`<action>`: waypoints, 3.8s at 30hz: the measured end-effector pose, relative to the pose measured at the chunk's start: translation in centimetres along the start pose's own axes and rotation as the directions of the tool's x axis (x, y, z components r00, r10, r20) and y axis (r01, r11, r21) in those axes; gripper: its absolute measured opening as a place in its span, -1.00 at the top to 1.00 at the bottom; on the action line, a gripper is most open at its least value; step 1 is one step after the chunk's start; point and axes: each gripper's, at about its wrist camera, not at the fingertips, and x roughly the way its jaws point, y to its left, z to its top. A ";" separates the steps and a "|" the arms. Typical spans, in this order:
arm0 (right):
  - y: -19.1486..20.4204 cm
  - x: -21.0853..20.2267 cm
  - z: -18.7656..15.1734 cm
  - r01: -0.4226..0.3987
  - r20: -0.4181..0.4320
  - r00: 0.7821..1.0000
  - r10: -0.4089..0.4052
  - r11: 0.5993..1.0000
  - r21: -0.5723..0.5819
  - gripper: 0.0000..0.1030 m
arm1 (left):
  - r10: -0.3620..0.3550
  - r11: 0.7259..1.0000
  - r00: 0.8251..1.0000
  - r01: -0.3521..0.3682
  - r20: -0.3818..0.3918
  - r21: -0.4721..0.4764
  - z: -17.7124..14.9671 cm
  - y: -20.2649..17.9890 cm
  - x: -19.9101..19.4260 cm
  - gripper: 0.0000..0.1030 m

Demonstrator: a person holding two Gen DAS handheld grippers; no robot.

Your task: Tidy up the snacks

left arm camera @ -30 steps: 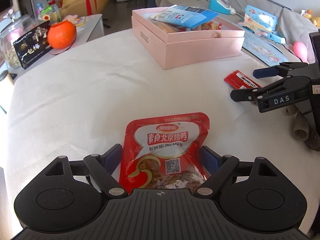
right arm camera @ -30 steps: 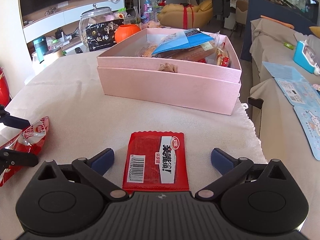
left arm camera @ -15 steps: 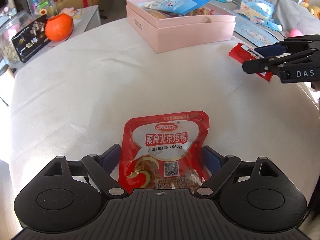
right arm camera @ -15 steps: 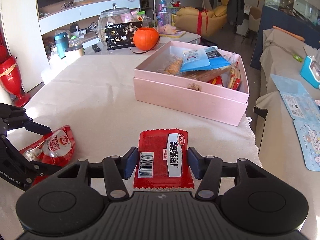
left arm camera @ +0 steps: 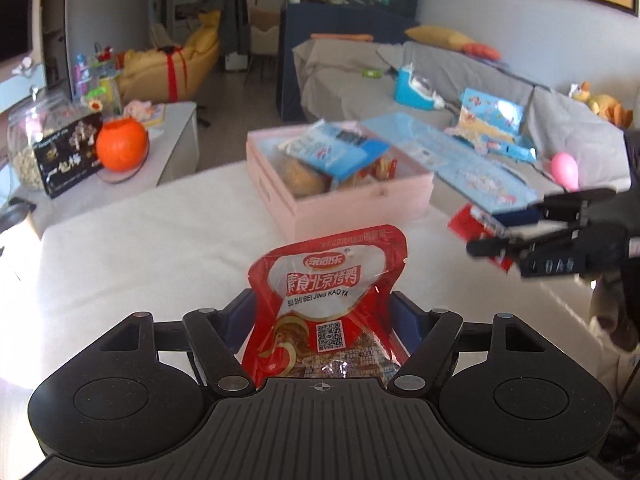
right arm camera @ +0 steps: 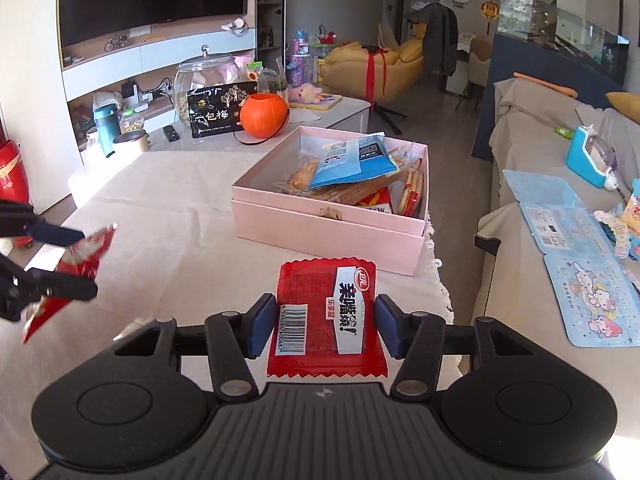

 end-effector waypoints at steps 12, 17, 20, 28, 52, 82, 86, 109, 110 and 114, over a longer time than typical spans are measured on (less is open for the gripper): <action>-1.4 2.4 2.7 0.031 -0.002 1.000 -0.031 1.000 -0.005 -0.06 | -0.086 0.972 0.990 0.108 0.115 -0.209 14.8 2.6 17.7 -0.76; -2.5 3.8 3.5 0.035 -0.010 0.999 -0.035 0.999 0.004 -0.06 | -0.118 0.966 0.986 0.142 0.121 -0.215 11.3 4.0 20.3 -0.76; -2.9 4.7 5.0 0.053 0.020 0.998 -0.053 0.999 0.005 -0.06 | -0.109 0.957 0.982 0.145 0.152 -0.252 10.7 5.5 19.7 -0.77; -3.2 9.9 11.2 0.099 0.174 0.979 -0.106 0.994 0.051 -0.33 | -0.135 0.942 0.973 0.185 0.189 -0.281 11.6 6.5 18.4 -0.70; 2.8 9.0 -3.0 0.178 -0.105 0.981 -0.164 0.974 0.139 -0.88 | 0.308 0.939 0.951 -0.307 -0.018 -0.157 -5.8 -1.4 10.5 -0.71; 2.3 8.9 -4.4 0.200 -0.022 0.980 -0.200 0.960 0.195 -1.00 | 0.318 0.935 0.948 -0.317 -0.020 -0.158 -5.8 -1.7 10.7 -0.74; 2.3 8.9 -4.4 0.200 -0.022 0.980 -0.200 0.960 0.195 -1.00 | 0.318 0.935 0.948 -0.317 -0.020 -0.159 -5.8 -1.7 10.7 -0.74; 2.4 8.9 -4.4 0.200 -0.022 0.980 -0.200 0.960 0.194 -1.00 | 0.318 0.935 0.948 -0.317 -0.020 -0.159 -5.8 -1.6 10.7 -0.73; 2.4 8.9 -4.4 0.200 -0.022 0.980 -0.200 0.960 0.194 -1.00 | 0.318 0.935 0.948 -0.317 -0.020 -0.159 -5.8 -1.6 10.7 -0.73; 2.4 8.9 -4.4 0.200 -0.022 0.980 -0.200 0.960 0.194 -1.00 | 0.318 0.935 0.948 -0.317 -0.020 -0.159 -5.8 -1.6 10.7 -0.73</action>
